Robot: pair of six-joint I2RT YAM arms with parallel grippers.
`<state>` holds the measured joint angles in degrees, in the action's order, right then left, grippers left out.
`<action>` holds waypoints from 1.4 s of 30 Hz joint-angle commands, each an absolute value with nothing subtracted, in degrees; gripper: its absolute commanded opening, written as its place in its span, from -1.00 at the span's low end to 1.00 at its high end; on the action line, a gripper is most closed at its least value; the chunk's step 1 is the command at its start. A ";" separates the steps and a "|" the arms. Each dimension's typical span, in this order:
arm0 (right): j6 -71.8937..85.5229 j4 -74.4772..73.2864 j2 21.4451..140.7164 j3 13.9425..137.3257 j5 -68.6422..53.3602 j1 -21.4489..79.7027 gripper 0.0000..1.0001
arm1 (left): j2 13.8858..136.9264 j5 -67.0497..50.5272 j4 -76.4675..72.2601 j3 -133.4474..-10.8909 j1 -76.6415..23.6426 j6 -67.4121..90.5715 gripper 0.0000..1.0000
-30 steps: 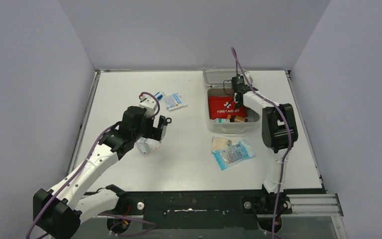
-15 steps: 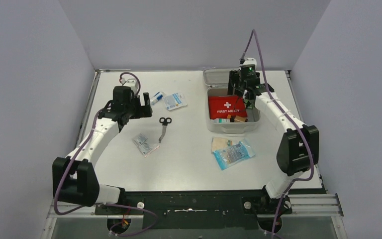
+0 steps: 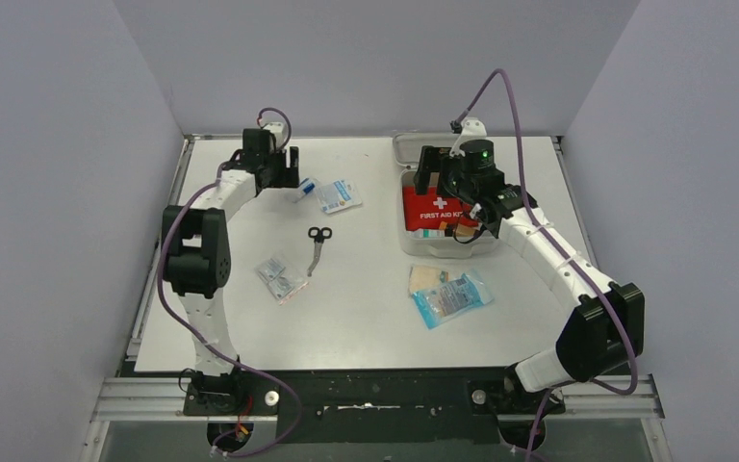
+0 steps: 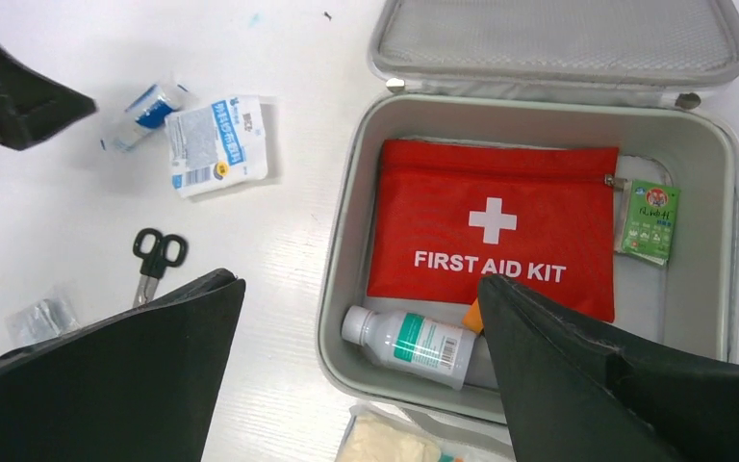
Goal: Organize the medicine kit
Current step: Place the medical item at the medicine box, then pick up the pill bottle at the center of the board.
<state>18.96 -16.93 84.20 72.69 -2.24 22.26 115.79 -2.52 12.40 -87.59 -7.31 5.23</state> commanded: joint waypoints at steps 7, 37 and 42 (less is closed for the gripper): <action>20.63 -11.34 82.67 71.03 -3.80 22.83 0.91 | 127.30 -10.36 11.47 -97.29 -7.51 -1.82 0.06; 24.04 -8.96 80.09 66.40 -10.25 23.25 0.81 | 113.46 -9.36 16.80 -89.52 -8.70 6.15 -1.00; 31.84 -3.27 79.06 62.37 -14.65 23.36 0.69 | 106.72 -14.09 15.07 -85.52 -8.69 12.03 -1.00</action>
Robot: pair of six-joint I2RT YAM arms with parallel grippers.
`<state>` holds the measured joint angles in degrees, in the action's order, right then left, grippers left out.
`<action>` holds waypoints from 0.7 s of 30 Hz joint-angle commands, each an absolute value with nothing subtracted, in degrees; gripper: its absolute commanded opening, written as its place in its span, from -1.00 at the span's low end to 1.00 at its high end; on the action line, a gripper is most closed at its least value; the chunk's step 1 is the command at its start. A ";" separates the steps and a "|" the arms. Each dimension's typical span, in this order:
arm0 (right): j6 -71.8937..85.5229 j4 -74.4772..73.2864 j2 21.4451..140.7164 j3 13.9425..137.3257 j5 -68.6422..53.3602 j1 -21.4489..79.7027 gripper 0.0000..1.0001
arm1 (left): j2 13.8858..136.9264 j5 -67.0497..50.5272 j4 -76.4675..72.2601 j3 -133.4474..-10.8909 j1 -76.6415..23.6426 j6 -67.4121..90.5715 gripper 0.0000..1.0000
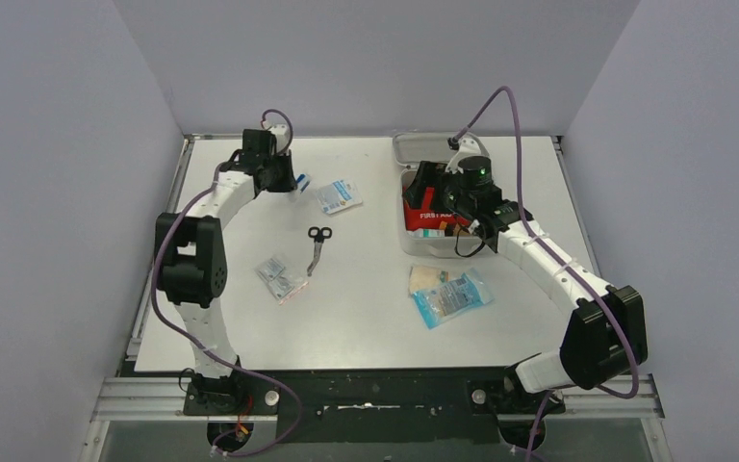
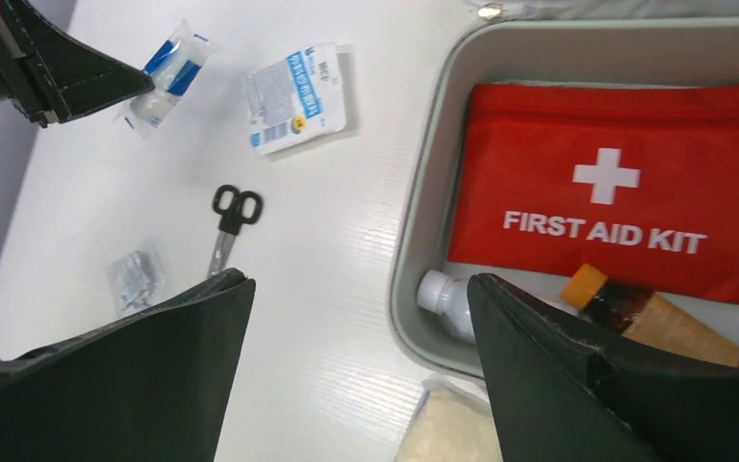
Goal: Organize the medicine kit
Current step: Pick up the pill bottle at the center of the board.
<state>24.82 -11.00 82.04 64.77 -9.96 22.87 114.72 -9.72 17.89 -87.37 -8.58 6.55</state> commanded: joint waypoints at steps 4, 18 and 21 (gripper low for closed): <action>39.57 7.63 78.28 57.16 -18.54 23.57 0.50 | 100.33 -22.45 7.83 -78.48 -8.70 19.51 -1.00; 54.10 34.54 79.65 51.35 -26.51 29.46 0.29 | 84.13 -39.59 -36.97 -51.22 -12.51 62.19 -1.00; 54.68 34.76 80.64 52.47 -24.75 31.61 0.43 | 83.72 -39.79 -44.05 -48.91 -14.57 68.30 -1.00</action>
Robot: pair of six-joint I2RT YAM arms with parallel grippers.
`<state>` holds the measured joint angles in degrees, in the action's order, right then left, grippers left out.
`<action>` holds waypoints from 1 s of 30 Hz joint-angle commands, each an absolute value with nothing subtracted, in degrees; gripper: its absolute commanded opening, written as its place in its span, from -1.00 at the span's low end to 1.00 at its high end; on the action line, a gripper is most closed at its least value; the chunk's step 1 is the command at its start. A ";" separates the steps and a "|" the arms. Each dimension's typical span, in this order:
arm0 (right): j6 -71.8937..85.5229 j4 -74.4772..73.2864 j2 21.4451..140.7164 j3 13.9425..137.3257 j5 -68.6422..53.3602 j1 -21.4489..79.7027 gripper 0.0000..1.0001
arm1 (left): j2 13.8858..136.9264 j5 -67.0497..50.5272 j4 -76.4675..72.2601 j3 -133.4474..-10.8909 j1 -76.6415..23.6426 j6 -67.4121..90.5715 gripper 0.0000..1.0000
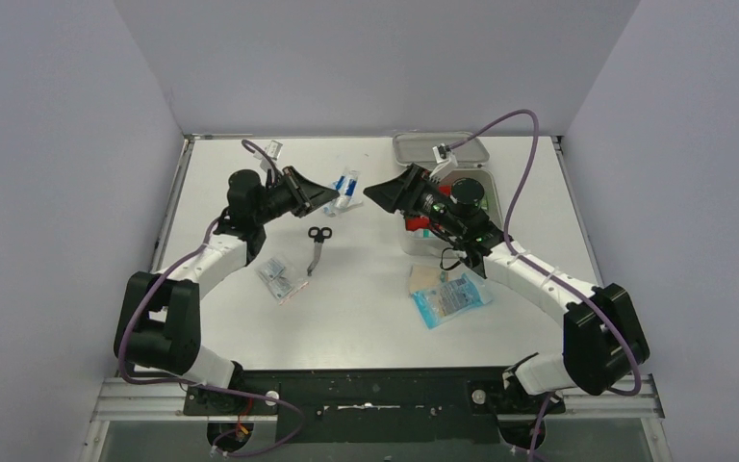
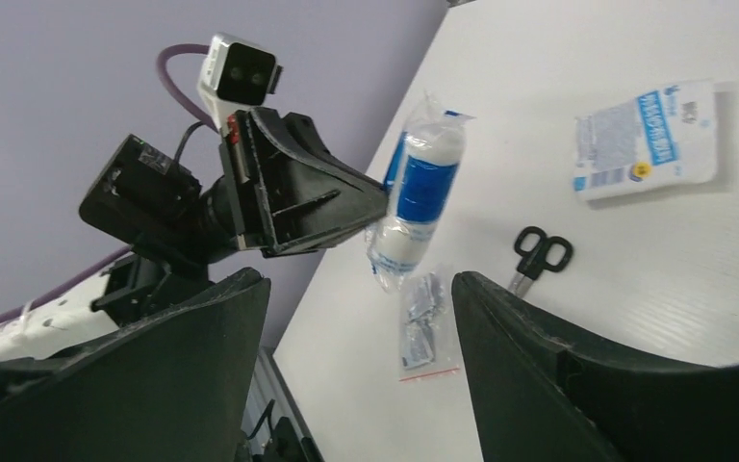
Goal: Organize the medicine kit
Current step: Pick up the pill bottle at the center of the board.
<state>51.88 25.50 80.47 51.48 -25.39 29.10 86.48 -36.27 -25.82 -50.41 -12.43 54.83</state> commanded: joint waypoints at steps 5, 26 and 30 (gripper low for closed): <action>55.15 32.43 81.95 53.54 -20.80 33.79 0.55 | 83.44 -39.65 -49.52 -47.35 -16.84 72.62 -1.00; 56.78 35.90 84.40 53.01 -16.00 35.03 -0.11 | 82.69 -41.04 -52.36 -43.41 -19.60 74.33 -1.00; 55.54 34.61 84.81 54.30 -16.08 34.93 -0.34 | 83.02 -41.18 -52.78 -43.14 -19.47 74.18 -1.00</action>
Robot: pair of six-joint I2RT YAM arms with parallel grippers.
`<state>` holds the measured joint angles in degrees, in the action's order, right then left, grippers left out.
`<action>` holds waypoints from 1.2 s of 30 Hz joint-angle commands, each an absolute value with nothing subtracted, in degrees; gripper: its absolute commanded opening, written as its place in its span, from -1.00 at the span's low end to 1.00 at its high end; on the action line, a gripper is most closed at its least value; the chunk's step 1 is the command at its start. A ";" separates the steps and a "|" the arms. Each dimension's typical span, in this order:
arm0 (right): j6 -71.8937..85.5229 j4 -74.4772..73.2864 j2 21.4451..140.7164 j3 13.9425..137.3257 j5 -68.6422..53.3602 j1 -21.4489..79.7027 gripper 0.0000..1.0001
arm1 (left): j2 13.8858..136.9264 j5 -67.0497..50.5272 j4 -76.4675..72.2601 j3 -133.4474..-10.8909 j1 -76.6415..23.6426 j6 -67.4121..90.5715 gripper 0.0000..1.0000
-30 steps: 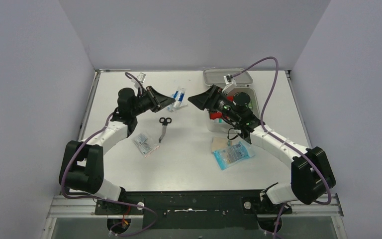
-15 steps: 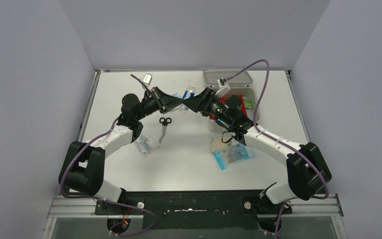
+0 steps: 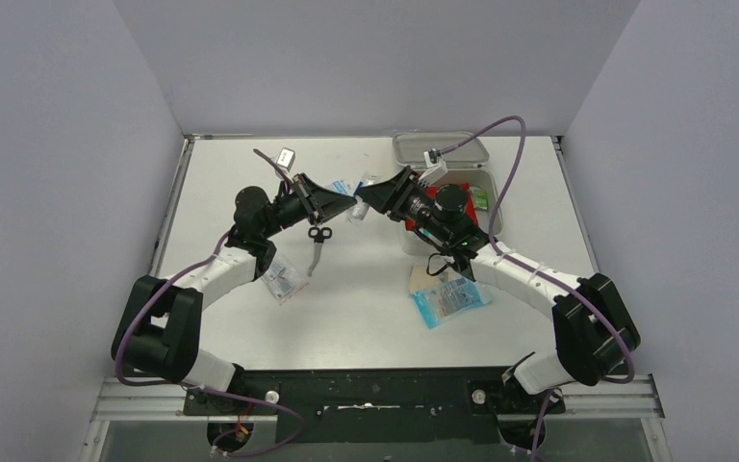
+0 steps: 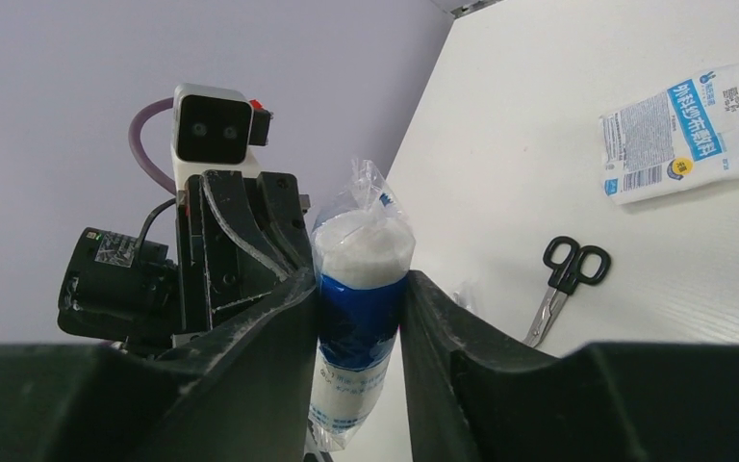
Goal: Organize the medicine kit
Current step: Pick up the pill bottle at the center of the board, then place the pill bottle in the medicine box.
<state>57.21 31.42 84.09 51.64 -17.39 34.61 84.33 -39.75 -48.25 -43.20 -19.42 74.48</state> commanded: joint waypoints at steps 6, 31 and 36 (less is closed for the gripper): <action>52.87 29.21 84.58 56.29 -15.80 34.43 -0.41 | 82.30 -41.26 -52.29 -41.87 -18.28 73.73 -0.58; 9.93 -22.46 87.65 73.45 11.16 15.51 -0.45 | 67.39 -25.82 9.53 -47.12 -11.73 16.11 0.95; 5.89 -23.43 90.96 73.96 19.82 15.24 -0.45 | 66.70 -26.30 10.27 -47.41 -12.97 15.22 0.95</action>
<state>12.36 -20.23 88.64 72.23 9.85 15.33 68.42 -27.33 7.77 -46.74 -11.81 19.88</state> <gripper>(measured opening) 0.289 0.973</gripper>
